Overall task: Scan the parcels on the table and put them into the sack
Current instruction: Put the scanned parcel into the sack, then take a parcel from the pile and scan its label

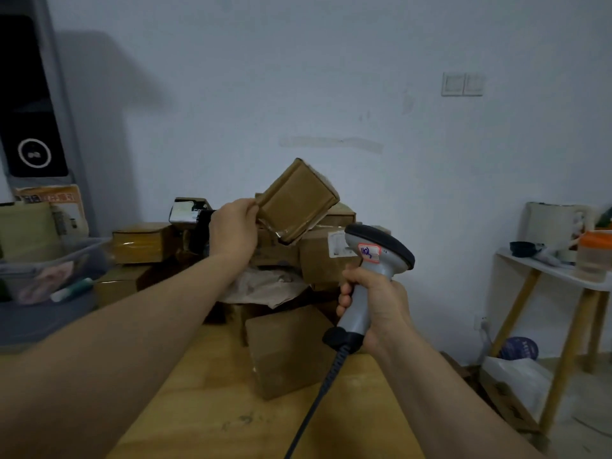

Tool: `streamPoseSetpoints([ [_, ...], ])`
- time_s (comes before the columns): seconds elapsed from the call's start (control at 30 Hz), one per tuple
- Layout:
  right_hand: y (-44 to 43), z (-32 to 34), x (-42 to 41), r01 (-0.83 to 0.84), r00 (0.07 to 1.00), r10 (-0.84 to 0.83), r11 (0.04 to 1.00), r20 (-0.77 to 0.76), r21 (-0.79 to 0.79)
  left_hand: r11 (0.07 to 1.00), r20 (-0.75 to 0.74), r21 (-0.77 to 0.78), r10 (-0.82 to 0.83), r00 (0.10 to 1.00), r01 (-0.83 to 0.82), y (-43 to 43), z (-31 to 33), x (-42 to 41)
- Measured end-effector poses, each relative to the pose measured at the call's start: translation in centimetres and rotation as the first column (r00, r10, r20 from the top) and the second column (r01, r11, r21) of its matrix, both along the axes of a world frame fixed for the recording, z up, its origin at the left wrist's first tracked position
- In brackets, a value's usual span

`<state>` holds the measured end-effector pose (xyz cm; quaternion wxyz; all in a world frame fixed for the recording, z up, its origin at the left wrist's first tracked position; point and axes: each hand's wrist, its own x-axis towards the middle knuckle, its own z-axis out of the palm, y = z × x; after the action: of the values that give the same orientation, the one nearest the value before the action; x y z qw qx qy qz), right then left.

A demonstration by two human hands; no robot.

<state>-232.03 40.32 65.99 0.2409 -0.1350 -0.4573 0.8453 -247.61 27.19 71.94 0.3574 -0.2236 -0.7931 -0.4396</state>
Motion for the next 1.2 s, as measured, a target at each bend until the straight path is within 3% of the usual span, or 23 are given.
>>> streamPoseSetpoints([
  [0.1, -2.0, -0.3, 1.6, -0.035, 0.999, 0.035, 0.999, -0.005, -0.002, 0.965, 0.223, 0.257, -0.101, 0.970, 0.042, -4.1, -2.0, 2.8],
  [0.2, -4.6, -0.9, 3.1, -0.107, 0.994, 0.107, 0.994, 0.032, 0.017, 0.865, 0.395, 0.502, -0.233, 0.889, 0.004, -8.7, -4.7, 5.5],
  [0.4, -10.7, -3.2, 5.2, -0.279, 0.949, 0.260, 0.956, 0.178, 0.091, 0.833, 0.565, 0.533, -0.221, 0.795, -0.147, -17.7, -11.2, 11.0],
  [0.63, -15.8, -6.3, 5.5, -0.394, 0.887, 0.353, 0.915, 0.297, 0.087, 0.952, 0.796, 0.176, 0.013, 0.605, -0.252, -23.1, -16.0, 13.6],
  [0.7, -16.5, -6.7, 5.2, -0.396, 0.878, 0.351, 0.915, 0.325, 0.081, 0.964, 0.772, 0.113, 0.067, 0.632, -0.240, -23.3, -15.1, 13.9],
  [0.83, -17.0, -7.6, 4.8, -0.390, 0.871, 0.335, 0.916, 0.359, 0.093, 0.945, 0.715, 0.264, -0.055, 0.697, -0.195, -22.6, -12.0, 13.9],
  [0.9, -17.0, -7.9, 4.8, -0.393, 0.867, 0.331, 0.914, 0.371, 0.103, 0.980, 0.760, 0.143, -0.019, 0.650, -0.140, -21.9, -11.2, 13.6],
  [1.0, -16.8, -8.2, 4.9, -0.395, 0.863, 0.330, 0.913, 0.382, 0.105, 0.979, 0.781, -0.200, 0.184, 0.596, -0.039, -20.5, -10.9, 13.2],
  [1.1, -16.7, -8.3, 4.9, -0.395, 0.862, 0.326, 0.912, 0.389, 0.112, 0.901, 0.648, -0.433, 0.323, 0.690, -0.014, -18.4, -11.2, 13.5],
  [1.2, -16.6, -8.5, 4.9, -0.400, 0.859, 0.331, 0.910, 0.391, 0.109, 0.879, 0.586, -0.474, 0.353, 0.730, -0.044, -17.4, -11.6, 13.8],
])
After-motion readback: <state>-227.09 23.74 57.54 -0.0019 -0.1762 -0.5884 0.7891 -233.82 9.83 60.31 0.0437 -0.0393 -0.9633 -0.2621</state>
